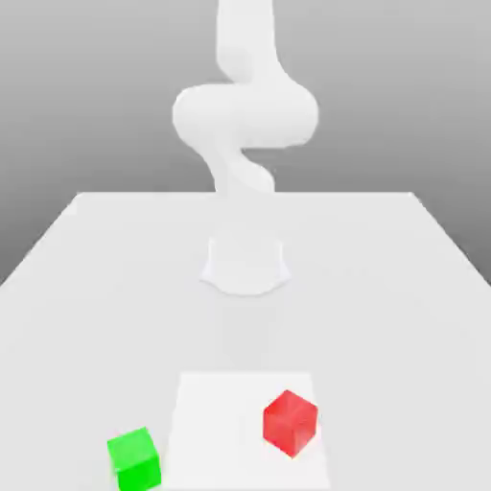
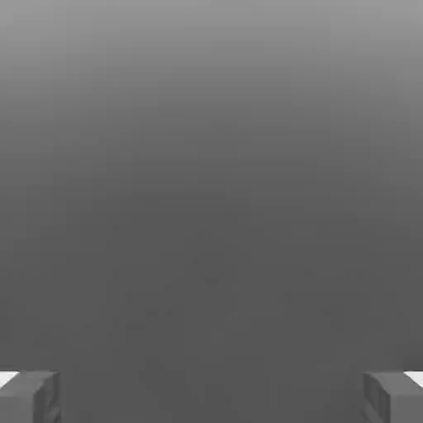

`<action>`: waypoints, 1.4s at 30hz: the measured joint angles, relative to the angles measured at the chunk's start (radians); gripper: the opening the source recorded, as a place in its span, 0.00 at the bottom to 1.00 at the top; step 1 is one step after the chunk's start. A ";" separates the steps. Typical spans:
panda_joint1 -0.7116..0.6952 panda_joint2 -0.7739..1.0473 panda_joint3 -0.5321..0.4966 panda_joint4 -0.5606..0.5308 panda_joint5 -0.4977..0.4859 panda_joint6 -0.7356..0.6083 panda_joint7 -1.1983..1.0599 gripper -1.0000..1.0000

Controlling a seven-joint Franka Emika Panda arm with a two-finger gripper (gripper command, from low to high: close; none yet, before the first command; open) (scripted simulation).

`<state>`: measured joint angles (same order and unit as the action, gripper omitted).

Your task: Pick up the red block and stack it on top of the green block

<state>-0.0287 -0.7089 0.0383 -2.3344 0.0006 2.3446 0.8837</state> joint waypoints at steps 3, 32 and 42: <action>-0.033 0.114 0.047 -0.043 -0.003 0.056 0.107 0.50; -0.021 1.012 0.108 -0.275 -0.185 0.563 0.888 0.00; -0.082 0.827 0.146 -0.280 -0.056 0.387 0.752 0.00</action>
<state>-0.1108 0.1180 0.1845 -2.6141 -0.0551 2.7312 1.6357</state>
